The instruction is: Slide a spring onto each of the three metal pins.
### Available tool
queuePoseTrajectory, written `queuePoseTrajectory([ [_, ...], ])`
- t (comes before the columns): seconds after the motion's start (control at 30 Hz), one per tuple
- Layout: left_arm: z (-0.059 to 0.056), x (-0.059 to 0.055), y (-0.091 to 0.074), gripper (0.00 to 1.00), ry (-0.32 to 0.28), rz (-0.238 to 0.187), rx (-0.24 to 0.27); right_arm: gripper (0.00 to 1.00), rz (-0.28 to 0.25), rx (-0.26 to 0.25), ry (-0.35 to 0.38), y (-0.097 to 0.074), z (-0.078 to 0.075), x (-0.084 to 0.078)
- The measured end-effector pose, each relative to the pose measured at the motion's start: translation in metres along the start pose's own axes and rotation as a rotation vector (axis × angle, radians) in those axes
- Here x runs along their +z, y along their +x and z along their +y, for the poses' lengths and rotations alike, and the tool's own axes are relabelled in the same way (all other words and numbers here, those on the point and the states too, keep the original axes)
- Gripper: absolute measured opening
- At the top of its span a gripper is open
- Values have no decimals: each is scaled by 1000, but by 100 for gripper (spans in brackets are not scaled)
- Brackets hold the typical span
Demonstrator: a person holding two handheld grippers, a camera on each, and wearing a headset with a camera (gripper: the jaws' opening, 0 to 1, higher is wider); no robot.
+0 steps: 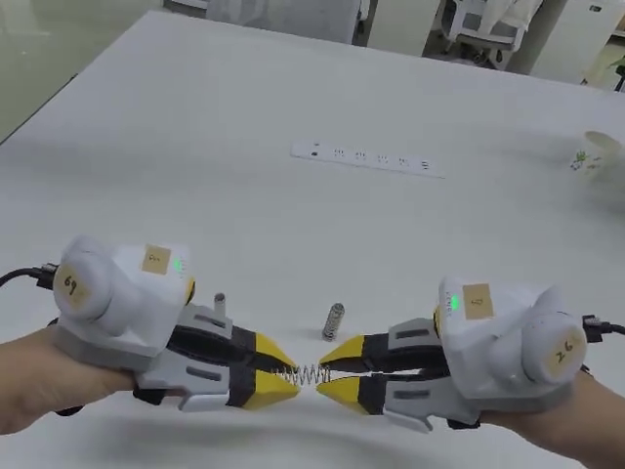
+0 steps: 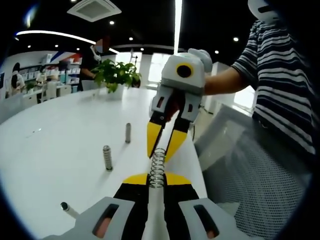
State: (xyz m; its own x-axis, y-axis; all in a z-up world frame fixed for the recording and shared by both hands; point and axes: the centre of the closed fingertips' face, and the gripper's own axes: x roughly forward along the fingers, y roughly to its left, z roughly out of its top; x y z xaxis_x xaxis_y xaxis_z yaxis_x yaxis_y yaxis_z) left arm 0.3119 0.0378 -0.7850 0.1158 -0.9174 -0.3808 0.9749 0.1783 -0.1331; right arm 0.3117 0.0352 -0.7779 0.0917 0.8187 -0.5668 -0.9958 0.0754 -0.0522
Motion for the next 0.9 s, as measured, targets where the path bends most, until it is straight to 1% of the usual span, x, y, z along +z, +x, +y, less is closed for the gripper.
queuePoseTrajectory([
  [0.03,-2,1,0,2,-13,-7,-9,7,7,-1,-6,0,0,0],
  [0.07,-1,1,0,2,-7,-6,-7,7,18,0,-34,0,1,0],
  [0.1,-1,1,0,2,-7,-6,-8,7,23,1,-38,0,1,0],
  [0.4,-1,4,-1,2,-11,-17,-2,7,13,-1,-51,-3,0,8],
  [0.63,-2,2,-2,2,-6,-8,-2,8,-2,13,-53,-2,2,15],
  [0.8,-1,-1,-1,2,4,4,4,8,-40,26,-41,0,3,28],
  [0.9,0,-2,-1,2,4,7,7,8,-40,30,-58,3,4,31],
])
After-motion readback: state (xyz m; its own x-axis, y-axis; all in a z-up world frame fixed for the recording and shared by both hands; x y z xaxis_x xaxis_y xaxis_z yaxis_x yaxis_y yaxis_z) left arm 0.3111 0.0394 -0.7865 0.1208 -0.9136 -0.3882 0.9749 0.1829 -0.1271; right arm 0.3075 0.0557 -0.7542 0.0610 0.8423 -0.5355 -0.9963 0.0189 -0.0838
